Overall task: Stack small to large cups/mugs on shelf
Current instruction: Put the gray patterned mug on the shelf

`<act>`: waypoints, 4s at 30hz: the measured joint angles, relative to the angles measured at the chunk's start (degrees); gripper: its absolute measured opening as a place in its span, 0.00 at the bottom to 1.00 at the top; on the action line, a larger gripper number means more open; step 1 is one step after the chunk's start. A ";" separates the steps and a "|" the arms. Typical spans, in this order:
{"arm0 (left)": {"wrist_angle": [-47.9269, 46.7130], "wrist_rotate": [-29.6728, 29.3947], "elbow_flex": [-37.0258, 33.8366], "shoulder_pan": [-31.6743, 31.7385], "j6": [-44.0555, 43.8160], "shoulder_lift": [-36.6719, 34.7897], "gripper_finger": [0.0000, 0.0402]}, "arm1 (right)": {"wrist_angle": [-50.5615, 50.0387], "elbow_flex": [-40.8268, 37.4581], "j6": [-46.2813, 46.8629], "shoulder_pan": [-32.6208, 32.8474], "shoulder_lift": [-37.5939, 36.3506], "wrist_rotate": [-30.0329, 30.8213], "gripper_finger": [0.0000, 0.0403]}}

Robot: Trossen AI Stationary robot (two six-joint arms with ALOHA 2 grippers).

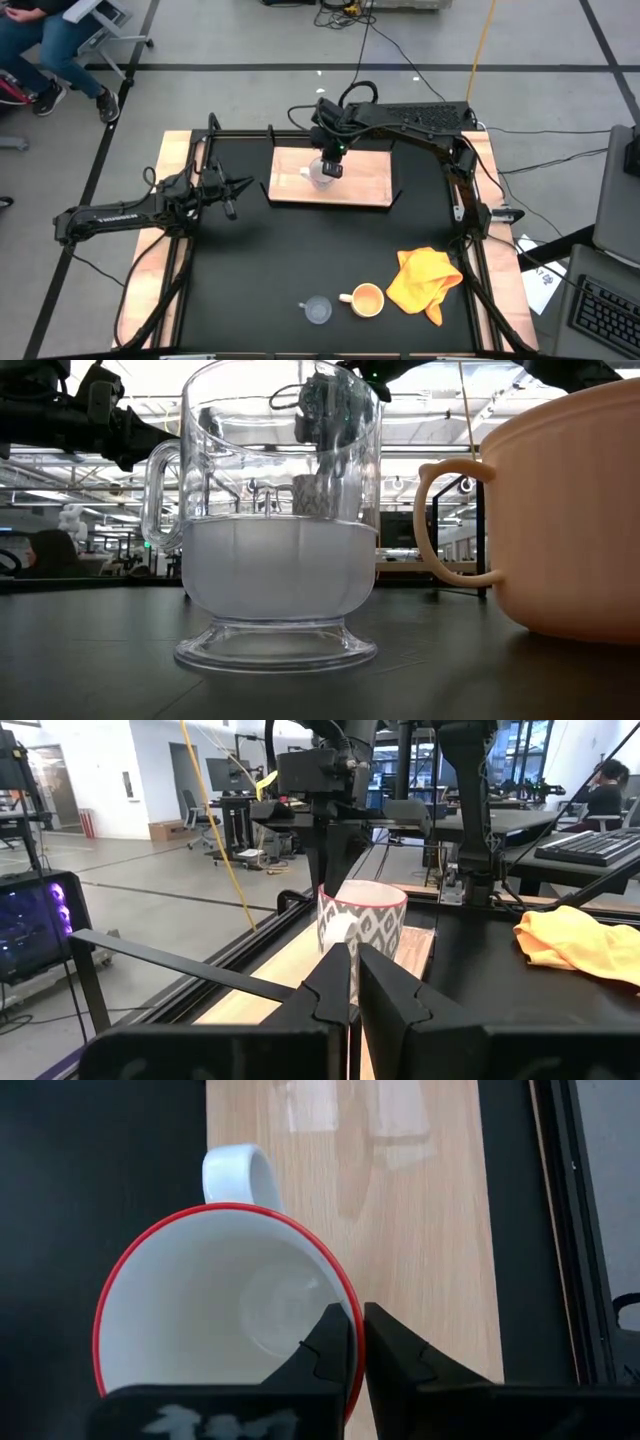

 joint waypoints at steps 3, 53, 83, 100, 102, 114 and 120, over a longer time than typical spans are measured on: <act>0.00 0.00 0.00 -0.01 -0.02 0.00 0.06 | 0.43 -0.01 -0.21 0.14 0.00 -0.06 0.02; 0.04 0.11 -0.01 -0.01 -0.39 -0.02 0.06 | 6.06 -3.82 2.79 1.13 2.25 -0.22 0.07; -0.90 0.15 0.00 -0.01 -0.04 -0.02 0.06 | 8.22 -3.89 12.42 1.13 -2.56 0.67 0.29; -0.74 0.17 0.00 -0.01 -0.20 -0.02 0.06 | -0.34 -3.89 25.95 1.87 -3.56 2.24 0.29; -0.75 0.17 0.00 0.00 -0.20 -0.02 0.06 | -0.23 -3.89 28.01 1.87 -3.55 3.03 0.29; -0.76 0.17 -0.01 0.00 -0.20 -0.01 0.06 | -1.48 -3.89 33.88 1.87 -3.54 3.01 0.29; -0.81 0.17 0.00 0.00 -0.20 -0.02 0.06 | -3.92 -3.87 34.47 2.41 -3.54 2.99 0.29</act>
